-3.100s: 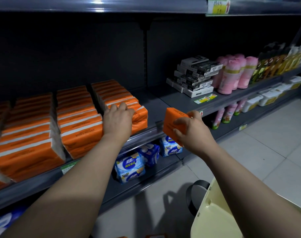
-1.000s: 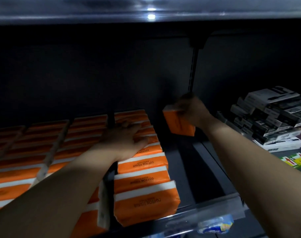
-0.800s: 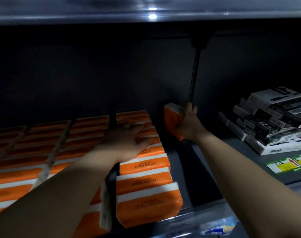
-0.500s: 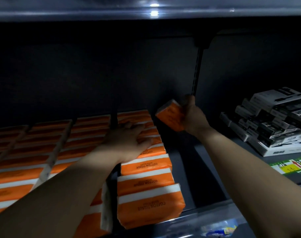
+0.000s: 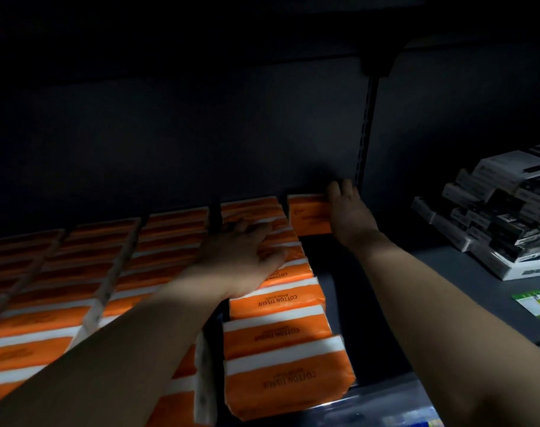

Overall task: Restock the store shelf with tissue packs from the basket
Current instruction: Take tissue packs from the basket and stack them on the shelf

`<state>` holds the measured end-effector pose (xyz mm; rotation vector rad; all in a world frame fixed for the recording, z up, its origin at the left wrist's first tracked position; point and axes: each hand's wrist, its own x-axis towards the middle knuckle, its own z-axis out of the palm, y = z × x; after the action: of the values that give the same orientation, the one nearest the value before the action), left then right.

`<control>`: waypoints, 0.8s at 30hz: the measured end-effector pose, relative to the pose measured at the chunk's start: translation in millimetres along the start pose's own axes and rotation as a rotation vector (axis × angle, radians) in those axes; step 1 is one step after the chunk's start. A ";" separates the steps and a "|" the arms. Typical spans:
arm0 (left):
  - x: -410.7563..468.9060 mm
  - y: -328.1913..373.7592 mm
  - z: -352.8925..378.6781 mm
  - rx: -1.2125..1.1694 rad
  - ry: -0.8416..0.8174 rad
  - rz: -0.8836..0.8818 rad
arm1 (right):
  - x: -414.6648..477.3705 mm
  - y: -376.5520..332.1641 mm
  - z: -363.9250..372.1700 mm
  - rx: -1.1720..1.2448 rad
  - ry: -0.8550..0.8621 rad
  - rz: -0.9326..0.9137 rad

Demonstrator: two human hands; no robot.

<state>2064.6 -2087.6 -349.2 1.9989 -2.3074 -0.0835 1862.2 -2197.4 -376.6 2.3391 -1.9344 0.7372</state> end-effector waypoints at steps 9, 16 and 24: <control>0.5 -0.6 0.6 -0.004 0.009 0.010 | 6.1 4.7 1.9 -0.225 0.056 -0.027; 2.5 0.6 1.5 0.004 -0.021 0.000 | -11.6 9.8 -5.9 -0.255 0.003 -0.020; -3.5 7.8 -15.7 0.026 -0.099 -0.014 | -65.3 10.9 -44.7 -0.153 -0.018 -0.003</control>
<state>2059.0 -2082.8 -332.9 2.0685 -2.3659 -0.1575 1828.8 -2126.0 -363.7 2.2661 -1.9188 0.5486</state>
